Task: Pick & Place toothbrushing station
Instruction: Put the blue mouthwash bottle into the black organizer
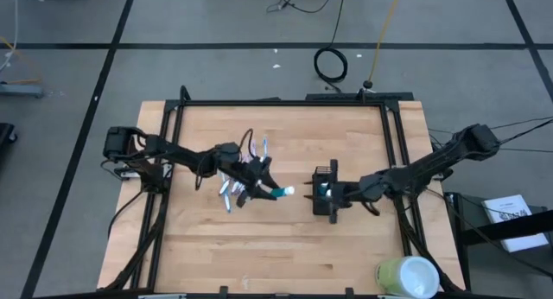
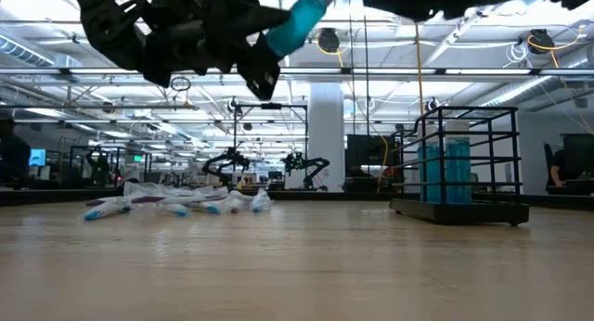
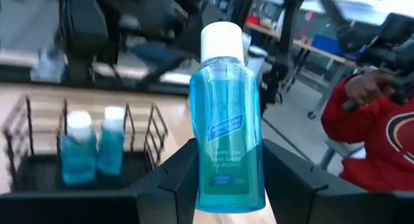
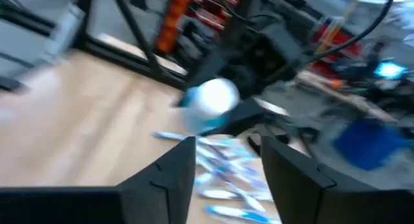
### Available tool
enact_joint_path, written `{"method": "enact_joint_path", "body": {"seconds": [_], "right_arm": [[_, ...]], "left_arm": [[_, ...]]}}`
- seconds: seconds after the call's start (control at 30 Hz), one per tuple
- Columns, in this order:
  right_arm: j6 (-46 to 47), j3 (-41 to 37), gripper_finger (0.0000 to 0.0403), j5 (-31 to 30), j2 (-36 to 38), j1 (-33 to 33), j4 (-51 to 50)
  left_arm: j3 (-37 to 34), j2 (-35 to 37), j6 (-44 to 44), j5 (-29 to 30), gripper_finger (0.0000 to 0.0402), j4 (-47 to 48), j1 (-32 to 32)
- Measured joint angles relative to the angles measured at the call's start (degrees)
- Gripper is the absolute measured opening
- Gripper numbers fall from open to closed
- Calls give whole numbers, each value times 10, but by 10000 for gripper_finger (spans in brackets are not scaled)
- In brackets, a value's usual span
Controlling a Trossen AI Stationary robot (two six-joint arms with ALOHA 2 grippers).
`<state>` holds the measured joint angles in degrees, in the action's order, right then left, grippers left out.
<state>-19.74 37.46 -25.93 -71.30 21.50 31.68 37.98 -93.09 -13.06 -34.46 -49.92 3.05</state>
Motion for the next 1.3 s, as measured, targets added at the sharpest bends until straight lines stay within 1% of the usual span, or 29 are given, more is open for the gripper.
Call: {"method": "enact_joint_path", "body": {"seconds": [0.07, 0.13, 0.23, 0.33, 0.53, 0.63, 0.77, 0.97, 1.13, 1.2, 1.3], "right_arm": [[-21, 14, 188, -25, -20, -1, 2], [-21, 28, 205, -27, -34, -2, -2], [-16, 43, 224, 7, -50, -2, -8], [-15, 55, 230, 38, -69, -4, -6], [-13, 63, 214, 67, -99, -24, 18], [-11, 63, 204, 71, -102, -28, 19], [-9, 63, 192, 98, -102, -31, 20], [-6, 63, 168, 98, -102, -31, 17], [-5, 63, 154, 107, -102, -31, 15], [-4, 63, 153, 122, -102, -32, 13], [2, 63, 155, 124, -102, -32, 4]], "left_arm": [[-1, 0, -8, 0, 150, 8, -7], [0, 1, -8, 0, 150, 18, -11], [0, 0, -11, 0, 150, 25, -14], [0, 1, -12, 1, 150, 23, -13], [0, 1, -18, 8, 150, 33, -13], [0, 1, -26, 10, 150, 40, -14], [0, 1, -28, 11, 150, 49, -16], [0, 1, -31, 16, 150, 51, -17], [0, 1, -52, 15, 150, 53, -18], [0, 1, -66, 14, 150, 53, -18], [0, 1, -101, 10, 150, 53, -19]]}}
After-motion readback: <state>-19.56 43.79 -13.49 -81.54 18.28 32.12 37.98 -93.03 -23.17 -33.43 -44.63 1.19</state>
